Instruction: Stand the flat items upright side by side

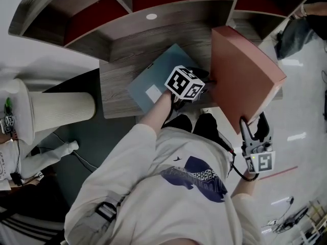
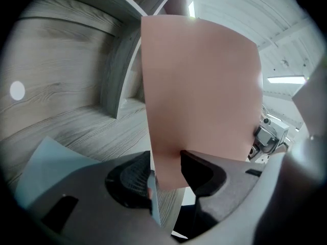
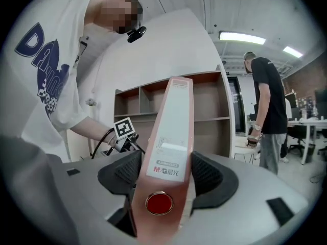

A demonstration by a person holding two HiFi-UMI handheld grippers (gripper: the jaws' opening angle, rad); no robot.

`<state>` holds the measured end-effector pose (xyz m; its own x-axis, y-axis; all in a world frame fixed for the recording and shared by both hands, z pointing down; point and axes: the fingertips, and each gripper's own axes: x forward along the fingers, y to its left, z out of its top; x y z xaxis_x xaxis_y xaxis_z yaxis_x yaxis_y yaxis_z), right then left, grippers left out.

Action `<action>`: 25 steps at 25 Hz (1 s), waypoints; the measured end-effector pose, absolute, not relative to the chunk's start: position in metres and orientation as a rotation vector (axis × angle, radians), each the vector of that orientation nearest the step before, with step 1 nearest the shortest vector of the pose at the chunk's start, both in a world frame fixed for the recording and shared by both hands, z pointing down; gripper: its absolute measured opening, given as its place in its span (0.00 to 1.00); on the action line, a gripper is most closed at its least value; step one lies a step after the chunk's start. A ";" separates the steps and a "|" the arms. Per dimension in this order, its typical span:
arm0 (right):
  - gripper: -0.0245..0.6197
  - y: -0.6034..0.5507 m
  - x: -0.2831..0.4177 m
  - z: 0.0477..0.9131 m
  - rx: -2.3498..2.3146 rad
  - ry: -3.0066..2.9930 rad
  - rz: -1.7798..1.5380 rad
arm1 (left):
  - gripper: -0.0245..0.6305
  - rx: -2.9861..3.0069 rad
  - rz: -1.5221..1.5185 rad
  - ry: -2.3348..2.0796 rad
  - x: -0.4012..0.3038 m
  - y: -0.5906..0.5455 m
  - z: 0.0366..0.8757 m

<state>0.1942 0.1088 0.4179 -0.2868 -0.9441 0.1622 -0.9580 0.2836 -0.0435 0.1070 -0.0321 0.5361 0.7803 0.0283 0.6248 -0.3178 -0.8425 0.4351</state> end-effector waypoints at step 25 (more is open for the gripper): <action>0.46 0.120 0.168 0.455 1.980 -2.133 0.237 | 0.42 2.809 0.696 -0.158 0.124 0.020 0.455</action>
